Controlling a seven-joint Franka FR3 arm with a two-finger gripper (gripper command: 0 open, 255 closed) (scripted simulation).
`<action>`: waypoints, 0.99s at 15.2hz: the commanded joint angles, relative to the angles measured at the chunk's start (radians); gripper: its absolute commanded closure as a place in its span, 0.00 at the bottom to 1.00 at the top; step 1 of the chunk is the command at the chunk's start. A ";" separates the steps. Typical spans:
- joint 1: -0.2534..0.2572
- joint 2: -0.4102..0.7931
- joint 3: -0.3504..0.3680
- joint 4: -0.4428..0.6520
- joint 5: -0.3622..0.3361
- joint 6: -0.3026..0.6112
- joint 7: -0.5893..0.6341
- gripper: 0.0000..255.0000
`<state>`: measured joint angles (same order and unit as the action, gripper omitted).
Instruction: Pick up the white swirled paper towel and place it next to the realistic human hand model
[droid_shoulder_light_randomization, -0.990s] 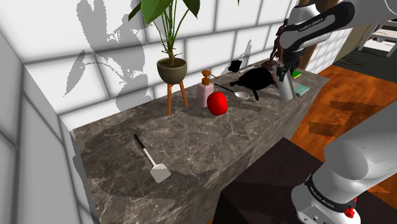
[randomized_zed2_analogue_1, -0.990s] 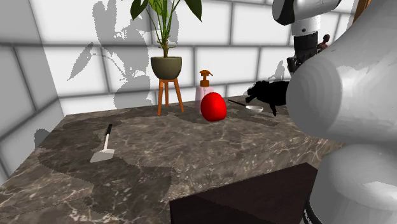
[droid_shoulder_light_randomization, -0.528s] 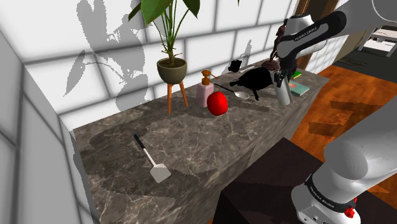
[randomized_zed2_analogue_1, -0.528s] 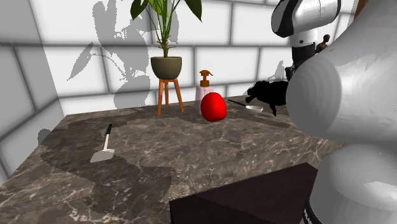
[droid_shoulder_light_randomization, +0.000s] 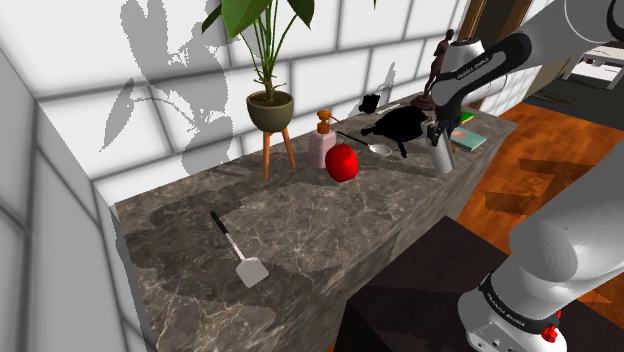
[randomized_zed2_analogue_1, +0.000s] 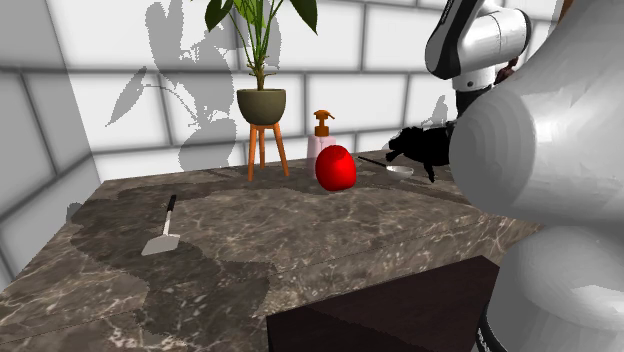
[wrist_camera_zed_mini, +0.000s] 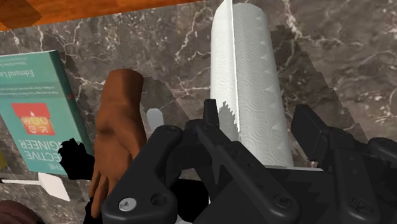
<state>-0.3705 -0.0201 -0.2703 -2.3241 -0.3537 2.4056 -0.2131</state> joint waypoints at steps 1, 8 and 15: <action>-0.002 0.022 -0.002 -0.014 -0.004 0.028 0.007 1.00; -0.006 0.093 -0.007 -0.039 -0.015 0.122 0.031 1.00; -0.007 0.143 -0.011 -0.049 -0.022 0.182 0.047 1.00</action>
<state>-0.3900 0.0697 -0.2957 -2.3487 -0.3715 2.5772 -0.1782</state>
